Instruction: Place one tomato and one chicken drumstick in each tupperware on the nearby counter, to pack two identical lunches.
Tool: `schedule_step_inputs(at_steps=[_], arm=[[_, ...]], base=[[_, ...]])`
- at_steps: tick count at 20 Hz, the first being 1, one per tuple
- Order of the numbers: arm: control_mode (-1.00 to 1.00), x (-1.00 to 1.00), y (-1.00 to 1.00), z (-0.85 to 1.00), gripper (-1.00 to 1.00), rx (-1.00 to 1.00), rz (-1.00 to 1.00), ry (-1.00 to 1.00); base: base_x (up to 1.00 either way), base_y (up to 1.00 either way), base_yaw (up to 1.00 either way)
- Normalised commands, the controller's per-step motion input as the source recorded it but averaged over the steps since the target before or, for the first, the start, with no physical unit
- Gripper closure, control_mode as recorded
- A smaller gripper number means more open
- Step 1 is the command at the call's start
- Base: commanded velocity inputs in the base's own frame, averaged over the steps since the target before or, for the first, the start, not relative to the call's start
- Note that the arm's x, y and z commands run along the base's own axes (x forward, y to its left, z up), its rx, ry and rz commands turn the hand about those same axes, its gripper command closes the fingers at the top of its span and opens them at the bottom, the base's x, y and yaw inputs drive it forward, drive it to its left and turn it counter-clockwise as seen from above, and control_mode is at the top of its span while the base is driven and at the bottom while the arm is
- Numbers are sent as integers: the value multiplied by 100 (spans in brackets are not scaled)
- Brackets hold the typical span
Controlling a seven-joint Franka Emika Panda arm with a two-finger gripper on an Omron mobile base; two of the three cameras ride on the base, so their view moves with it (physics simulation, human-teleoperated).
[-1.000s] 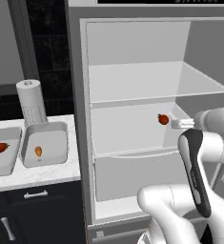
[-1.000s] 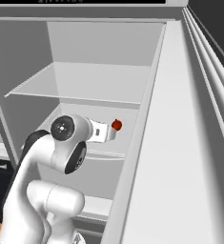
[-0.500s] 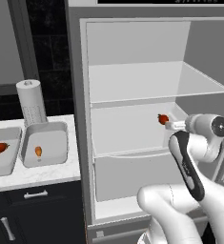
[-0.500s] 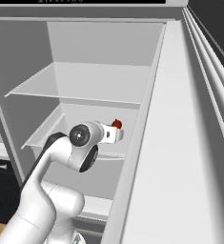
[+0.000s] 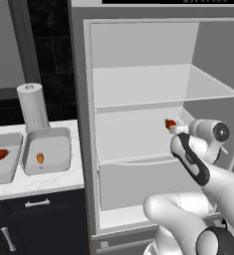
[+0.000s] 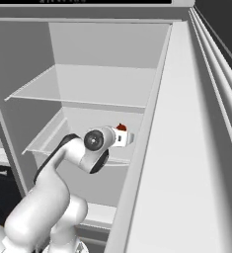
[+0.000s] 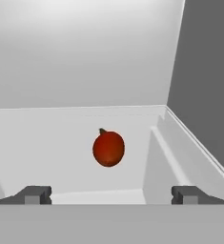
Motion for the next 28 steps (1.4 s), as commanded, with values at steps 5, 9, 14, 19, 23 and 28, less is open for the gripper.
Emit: schedule_step_inputs(at_steps=[5, 9, 14, 19, 23, 28], arm=[[-100, 13, -4, -8, -100, 0, 0, 0], [-100, 32, -2, -13, -100, 0, 0, 0], [-100, 32, 0, -24, -100, 0, 0, 0], [-100, 40, 0, -22, -100, 0, 0, 0], [-100, 31, -1, 0, -100, 0, 0, 0], [-100, 24, 0, -9, -100, 0, 0, 0]], base=[[0, 0, 0], [0, 0, 0], [0, 0, 0], [0, 0, 0], [0, 0, 0], [0, 0, 0]])
